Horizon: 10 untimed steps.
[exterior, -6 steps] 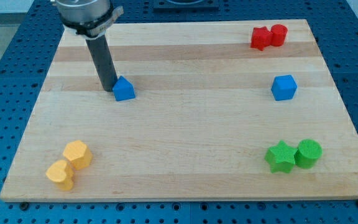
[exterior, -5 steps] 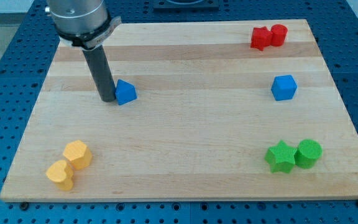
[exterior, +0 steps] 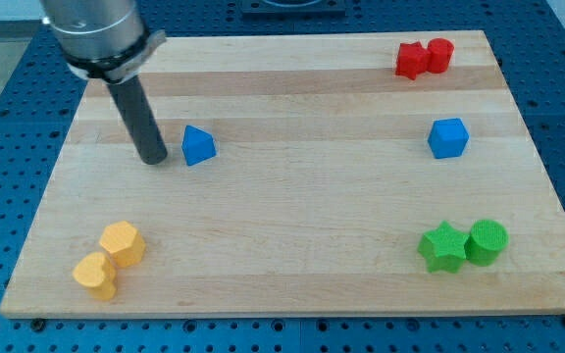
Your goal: Move the blue triangle close to the blue cube
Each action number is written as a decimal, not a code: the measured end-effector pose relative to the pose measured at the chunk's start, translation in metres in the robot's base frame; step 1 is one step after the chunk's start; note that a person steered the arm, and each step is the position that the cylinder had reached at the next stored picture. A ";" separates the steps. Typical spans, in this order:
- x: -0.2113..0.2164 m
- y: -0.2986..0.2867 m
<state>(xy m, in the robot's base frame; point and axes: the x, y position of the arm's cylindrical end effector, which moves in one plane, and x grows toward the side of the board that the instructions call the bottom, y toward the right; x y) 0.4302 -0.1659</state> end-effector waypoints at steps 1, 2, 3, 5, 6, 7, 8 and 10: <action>-0.001 0.031; -0.011 0.058; -0.033 0.062; -0.043 0.062; -0.055 0.062; -0.055 0.063; -0.050 0.078; -0.040 0.142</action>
<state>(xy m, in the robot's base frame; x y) 0.3903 -0.0234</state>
